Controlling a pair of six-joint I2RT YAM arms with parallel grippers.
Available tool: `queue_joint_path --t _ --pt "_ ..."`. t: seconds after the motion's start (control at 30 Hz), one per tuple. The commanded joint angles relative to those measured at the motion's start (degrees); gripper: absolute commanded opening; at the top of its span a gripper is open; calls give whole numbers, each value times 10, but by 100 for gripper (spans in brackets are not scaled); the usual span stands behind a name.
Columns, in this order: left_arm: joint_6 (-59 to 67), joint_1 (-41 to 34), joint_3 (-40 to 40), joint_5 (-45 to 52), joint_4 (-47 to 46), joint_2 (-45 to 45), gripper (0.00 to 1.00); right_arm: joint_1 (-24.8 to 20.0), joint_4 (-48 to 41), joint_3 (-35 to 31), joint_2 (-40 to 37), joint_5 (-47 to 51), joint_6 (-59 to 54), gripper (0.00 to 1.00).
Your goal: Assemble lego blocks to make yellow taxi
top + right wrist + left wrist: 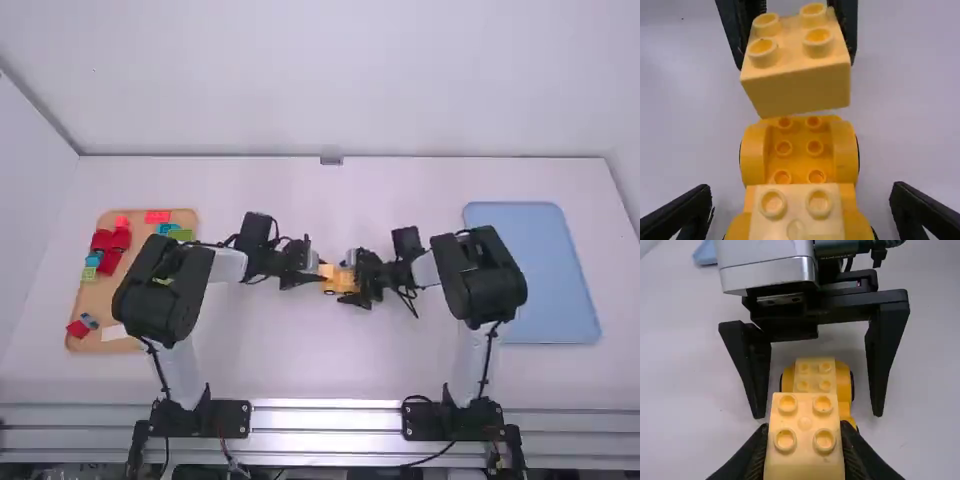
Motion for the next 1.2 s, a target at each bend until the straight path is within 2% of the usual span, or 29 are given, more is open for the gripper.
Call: queue_joint_path --t 0.0,0.23,0.3,0.4,0.7,0.97,1.17 --pt "-5 -14 -6 10 -2 8 2 -5 -2 -4 9 -12 -24 89" --pt "-10 -39 -6 -20 -5 8 2 -7 -2 -12 9 -12 -48 74" --pt "-10 -38 -6 -21 -8 8 2 -8 -2 -12 9 -12 -48 59" --pt "-10 -35 -8 -33 -14 8 2 -8 -2 -12 9 -12 -49 49" --pt "-10 -39 -8 -32 -31 8 2 -8 -38 -12 9 -15 -104 49" --pt "-10 -40 -8 -2 -35 23 2 -9 -37 -12 9 -16 -104 49" --pt "-45 -37 -8 -4 -2 46 2 -9 -37 -12 9 -17 -104 49"
